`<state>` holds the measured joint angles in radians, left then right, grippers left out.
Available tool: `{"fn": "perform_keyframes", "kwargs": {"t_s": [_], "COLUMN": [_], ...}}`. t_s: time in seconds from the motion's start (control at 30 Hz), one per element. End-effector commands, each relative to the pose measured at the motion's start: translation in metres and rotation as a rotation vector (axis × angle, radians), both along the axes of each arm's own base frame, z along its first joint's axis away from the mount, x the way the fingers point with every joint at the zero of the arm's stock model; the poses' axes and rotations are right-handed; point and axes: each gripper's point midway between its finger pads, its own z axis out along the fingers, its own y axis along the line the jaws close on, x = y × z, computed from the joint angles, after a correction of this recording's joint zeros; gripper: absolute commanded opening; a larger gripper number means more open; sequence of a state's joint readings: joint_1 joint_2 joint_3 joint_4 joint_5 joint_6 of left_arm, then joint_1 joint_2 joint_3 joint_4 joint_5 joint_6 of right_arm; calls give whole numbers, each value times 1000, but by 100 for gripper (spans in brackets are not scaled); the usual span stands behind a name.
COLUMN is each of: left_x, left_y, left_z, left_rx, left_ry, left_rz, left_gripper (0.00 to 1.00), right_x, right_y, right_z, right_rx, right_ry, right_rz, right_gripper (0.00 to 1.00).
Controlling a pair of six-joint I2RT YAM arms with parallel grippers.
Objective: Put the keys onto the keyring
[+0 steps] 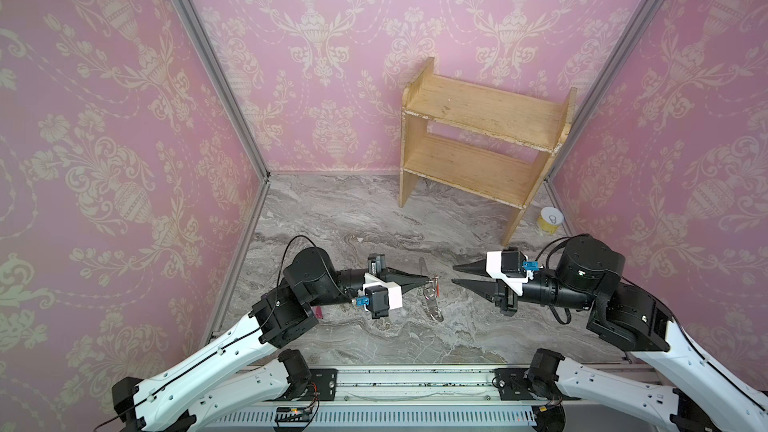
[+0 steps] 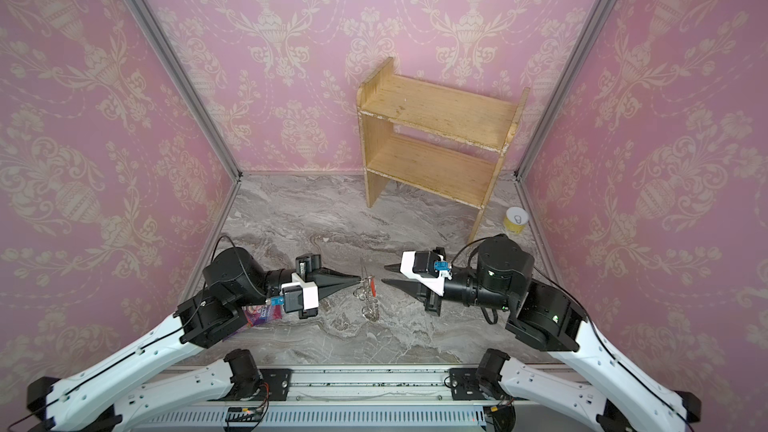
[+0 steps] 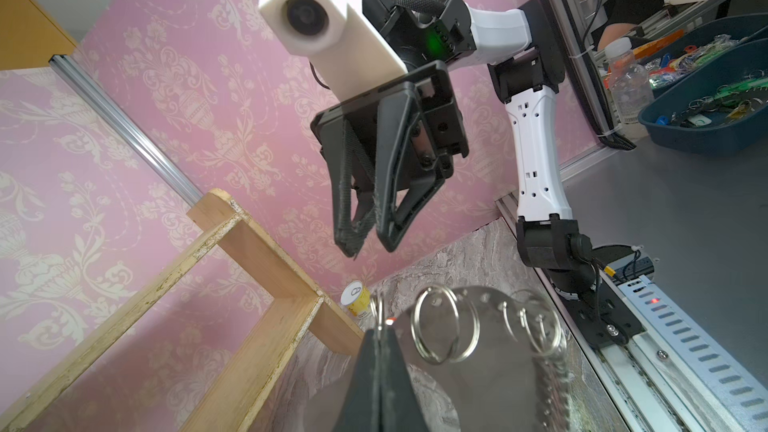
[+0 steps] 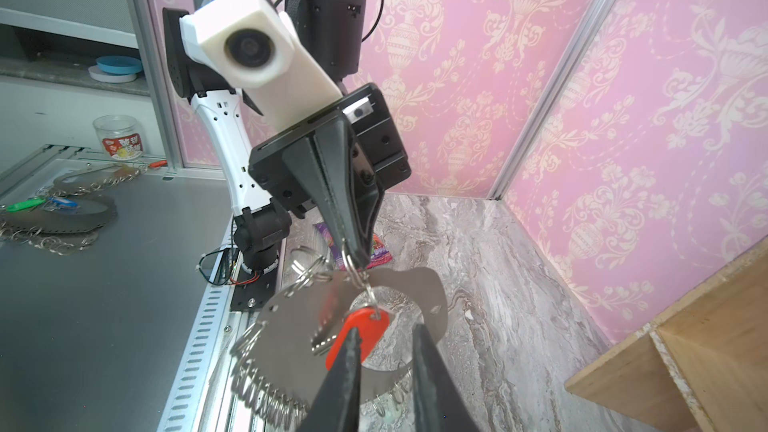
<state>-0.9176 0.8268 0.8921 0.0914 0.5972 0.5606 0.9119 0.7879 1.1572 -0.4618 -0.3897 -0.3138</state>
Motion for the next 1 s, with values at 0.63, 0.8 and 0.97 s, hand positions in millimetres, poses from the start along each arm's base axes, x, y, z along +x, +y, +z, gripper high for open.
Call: {"fn": "perform_keyframes", "kwargs": {"t_s": [0.63,0.8,0.97], "left_x": [3,1,-1], "left_y": [1,2,1], "left_z": [15,17,17], "left_rx": [-88,-95,-105], "left_ry": [59,62,62], "left_rz": [-38,-48,-60], "left_gripper": [0,0,0], "right_x": [0,7,9], "right_y": [6,14,18], "right_z": [17,12,6], "right_rx": [52,14,-18], "right_ry": [-180,-180,-174], "right_rz": [-15,-17,-13], "right_gripper": [26,24,19]}}
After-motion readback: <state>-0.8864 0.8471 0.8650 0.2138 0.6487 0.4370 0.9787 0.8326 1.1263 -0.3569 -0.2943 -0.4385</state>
